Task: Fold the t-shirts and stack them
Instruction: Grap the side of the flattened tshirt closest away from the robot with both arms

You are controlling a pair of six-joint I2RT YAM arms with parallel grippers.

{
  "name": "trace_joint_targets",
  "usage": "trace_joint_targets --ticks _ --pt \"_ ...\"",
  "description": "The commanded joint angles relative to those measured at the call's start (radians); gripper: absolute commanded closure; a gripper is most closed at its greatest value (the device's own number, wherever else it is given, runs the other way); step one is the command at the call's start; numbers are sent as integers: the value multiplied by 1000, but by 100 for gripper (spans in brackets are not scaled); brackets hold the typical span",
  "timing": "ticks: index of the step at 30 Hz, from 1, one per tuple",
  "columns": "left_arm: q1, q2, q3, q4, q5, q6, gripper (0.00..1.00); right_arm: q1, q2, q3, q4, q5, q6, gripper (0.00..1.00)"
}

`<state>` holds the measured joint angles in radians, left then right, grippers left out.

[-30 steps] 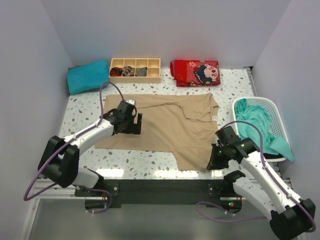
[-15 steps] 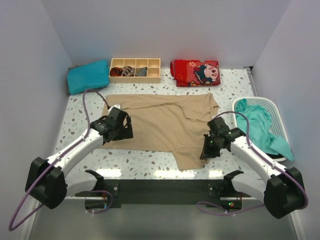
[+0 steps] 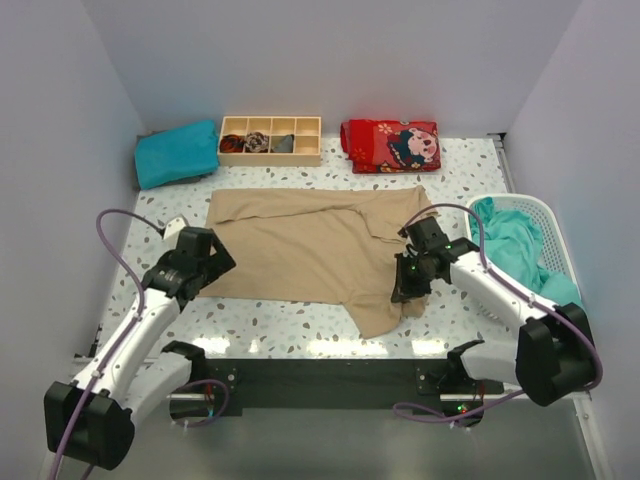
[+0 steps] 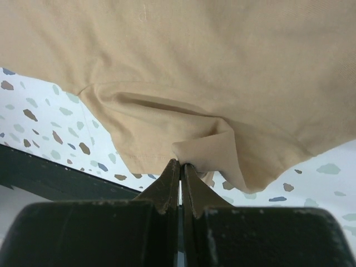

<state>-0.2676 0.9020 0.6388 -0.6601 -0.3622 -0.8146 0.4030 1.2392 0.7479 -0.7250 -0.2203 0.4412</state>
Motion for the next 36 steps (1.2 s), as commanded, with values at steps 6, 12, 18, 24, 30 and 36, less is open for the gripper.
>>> trace_joint_targets --ticks 6,12,18,24,30,36 --pt "179 135 -103 145 155 14 12 2 39 57 29 -16 -56 100" --pt "218 147 -142 178 166 5 12 3 52 67 27 -7 -56 100" --pt "222 133 -166 168 140 -26 16 3 65 68 25 -5 -56 100" --pt "231 155 -221 212 143 -40 30 2 65 65 24 2 -53 100" --pt "235 146 -237 217 111 -38 50 2 68 61 19 10 -53 100" --pt "235 126 -237 205 117 -34 100 3 52 56 -5 15 -44 100"
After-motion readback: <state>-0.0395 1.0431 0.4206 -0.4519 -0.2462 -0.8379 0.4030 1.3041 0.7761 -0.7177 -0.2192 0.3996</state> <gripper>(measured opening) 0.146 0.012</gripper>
